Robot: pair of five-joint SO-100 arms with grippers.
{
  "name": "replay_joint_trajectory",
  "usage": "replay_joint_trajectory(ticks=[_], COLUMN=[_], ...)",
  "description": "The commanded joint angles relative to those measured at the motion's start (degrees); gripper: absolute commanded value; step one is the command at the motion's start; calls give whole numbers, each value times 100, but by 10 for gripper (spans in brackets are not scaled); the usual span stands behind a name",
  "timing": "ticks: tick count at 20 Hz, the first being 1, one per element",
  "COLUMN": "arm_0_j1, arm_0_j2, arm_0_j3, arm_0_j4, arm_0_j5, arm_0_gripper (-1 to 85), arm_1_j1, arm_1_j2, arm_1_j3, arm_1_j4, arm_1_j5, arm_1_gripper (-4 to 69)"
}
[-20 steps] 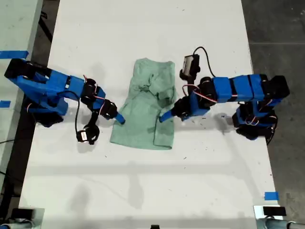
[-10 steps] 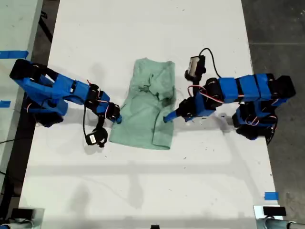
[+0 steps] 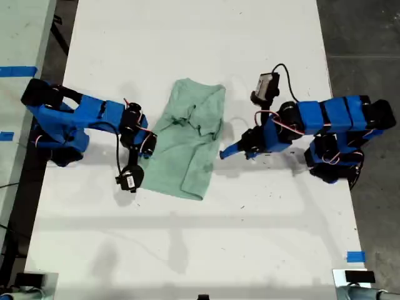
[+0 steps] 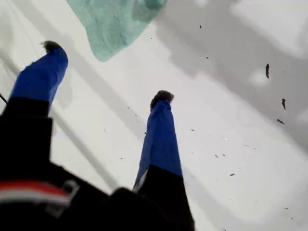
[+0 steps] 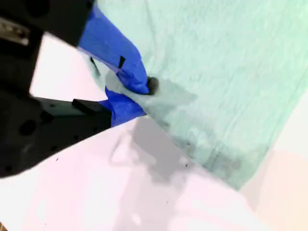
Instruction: Fold tshirt
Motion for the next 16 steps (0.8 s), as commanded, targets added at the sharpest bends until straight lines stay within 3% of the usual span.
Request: replay_joint_trajectory(ticks=[1,7,9,10,12,16], arm_0_j1=[-105,-308,-369,-369,-360,-176], arm_0_j2=[-562,-2057,-2417,-2487,-2408,-993], arm_0_j3=[-1354,-2320,-2312,-2312,-2312,-2101], arm_0_j4=[-369,-1468,-1503,-1485,-1055,220], arm_0_j5=[369,1028,1046,1081,967,923], arm_0_gripper=[1,11,181,219,280,315], arm_1_j1=[-114,-149,-176,-185,-185,-176], arm_1_j2=[404,501,501,510,527,563], arm_1_j3=[18,167,193,211,229,246], arm_1_j4=[-132,-185,-193,-193,-193,-141], arm_1_j5=[70,158,202,211,211,211], arm_1_gripper=[322,320,320,320,319,319])
